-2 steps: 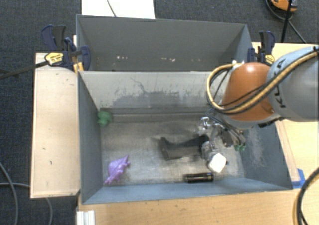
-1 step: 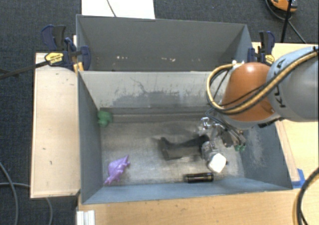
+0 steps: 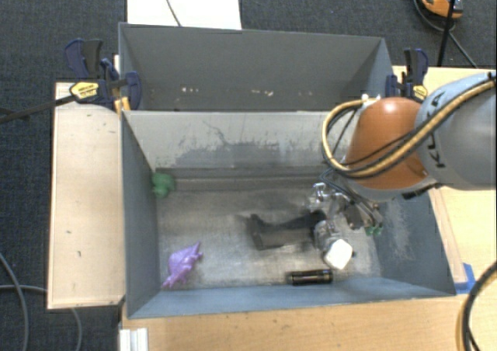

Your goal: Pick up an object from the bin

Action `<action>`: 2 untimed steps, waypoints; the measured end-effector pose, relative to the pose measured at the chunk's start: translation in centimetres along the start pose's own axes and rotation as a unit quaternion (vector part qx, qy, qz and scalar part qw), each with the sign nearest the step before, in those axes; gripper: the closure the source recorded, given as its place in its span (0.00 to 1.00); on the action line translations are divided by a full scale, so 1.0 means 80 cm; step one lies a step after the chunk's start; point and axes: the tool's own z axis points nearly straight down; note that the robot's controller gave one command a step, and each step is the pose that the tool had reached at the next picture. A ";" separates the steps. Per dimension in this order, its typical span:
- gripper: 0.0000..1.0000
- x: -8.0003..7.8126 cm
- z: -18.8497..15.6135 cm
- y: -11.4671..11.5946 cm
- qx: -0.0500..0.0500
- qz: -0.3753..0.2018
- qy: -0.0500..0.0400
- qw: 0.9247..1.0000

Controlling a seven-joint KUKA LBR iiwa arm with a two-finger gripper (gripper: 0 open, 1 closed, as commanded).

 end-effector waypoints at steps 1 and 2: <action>1.00 0.000 0.000 0.000 0.000 0.000 0.000 1.000; 1.00 0.000 0.000 0.000 0.000 0.000 0.000 1.000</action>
Offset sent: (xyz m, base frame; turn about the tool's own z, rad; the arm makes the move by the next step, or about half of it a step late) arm 0.0000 0.0000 0.0000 0.0000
